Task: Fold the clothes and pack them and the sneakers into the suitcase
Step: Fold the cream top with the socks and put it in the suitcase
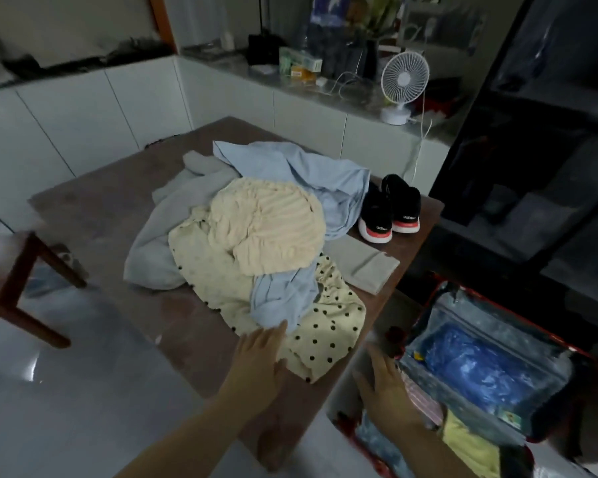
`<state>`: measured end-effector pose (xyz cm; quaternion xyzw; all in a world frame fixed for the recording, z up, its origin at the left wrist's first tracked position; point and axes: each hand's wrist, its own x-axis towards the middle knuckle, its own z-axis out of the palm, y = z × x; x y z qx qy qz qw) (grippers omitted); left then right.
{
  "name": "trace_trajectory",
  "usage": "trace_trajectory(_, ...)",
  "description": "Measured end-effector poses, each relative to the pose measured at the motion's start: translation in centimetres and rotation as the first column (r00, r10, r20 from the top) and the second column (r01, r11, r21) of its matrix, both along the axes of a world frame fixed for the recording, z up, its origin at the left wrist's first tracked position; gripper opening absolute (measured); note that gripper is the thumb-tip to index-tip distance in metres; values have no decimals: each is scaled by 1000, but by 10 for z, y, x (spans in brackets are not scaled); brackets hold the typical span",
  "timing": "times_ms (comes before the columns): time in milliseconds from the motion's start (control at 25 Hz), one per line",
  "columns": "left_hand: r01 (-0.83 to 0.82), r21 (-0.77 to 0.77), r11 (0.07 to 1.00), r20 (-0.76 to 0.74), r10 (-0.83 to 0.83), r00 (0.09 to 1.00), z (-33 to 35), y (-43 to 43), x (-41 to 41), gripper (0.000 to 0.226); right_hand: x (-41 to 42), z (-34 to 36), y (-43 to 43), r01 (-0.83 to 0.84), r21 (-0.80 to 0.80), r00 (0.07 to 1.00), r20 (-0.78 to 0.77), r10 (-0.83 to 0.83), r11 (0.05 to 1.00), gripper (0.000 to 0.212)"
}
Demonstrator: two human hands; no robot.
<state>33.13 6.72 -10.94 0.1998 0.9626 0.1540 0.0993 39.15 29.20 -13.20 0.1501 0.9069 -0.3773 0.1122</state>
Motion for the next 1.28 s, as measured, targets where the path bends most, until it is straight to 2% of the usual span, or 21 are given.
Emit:
trace_trajectory(160,24,-7,1000,-44,-24,999,9,21,-42,67,-45,29,-4,-101,-52,981,-170,91,994,55)
trace_trajectory(440,-93,-117,989,-179,71,981,28,-9,-144,64,-117,36,-27,-149,-57,981,-133,141,987,54)
trace_trajectory(560,-114,-115,987,-216,87,972,39,-39,-211,64,-156,32,-49,-184,-59,967,-192,170,981,50)
trace_trajectory(760,34,-140,990,-147,-55,988,39,-83,-307,65,-244,31,-110,-48,-26,947,-318,37,999,52)
trace_trajectory(800,74,-121,990,-152,-92,984,39,-88,-315,56,-259,31,-124,-10,16,952,-305,14,1000,53)
trace_trajectory(880,141,-51,989,-193,-148,970,40,-97,-326,36,-285,29,-143,47,220,972,-236,7,974,53)
trace_trajectory(960,203,45,978,-206,-189,960,47,-101,-336,26,-291,32,-147,70,416,967,-253,41,907,37)
trace_trajectory(1000,212,115,970,-195,-187,963,52,-102,-338,24,-289,34,-141,83,430,952,-300,55,899,31)
trace_trajectory(1040,218,190,957,-167,-187,968,59,-102,-343,23,-286,39,-134,118,380,932,-362,30,917,26)
trace_trajectory(1080,221,260,940,-143,-189,972,67,-101,-346,22,-279,47,-125,165,261,914,-402,-48,951,22)
trace_trajectory(1160,220,353,909,-136,-182,974,87,-96,-354,20,-261,71,-103,279,-65,892,-353,-283,958,12)
trace_trajectory(1200,225,380,897,-136,-186,973,97,-93,-357,19,-251,83,-93,350,-215,857,-318,-404,912,13)
trace_trajectory(1280,226,455,861,-90,-207,974,119,-83,-360,16,-231,105,-76,467,-394,757,-286,-588,792,21)
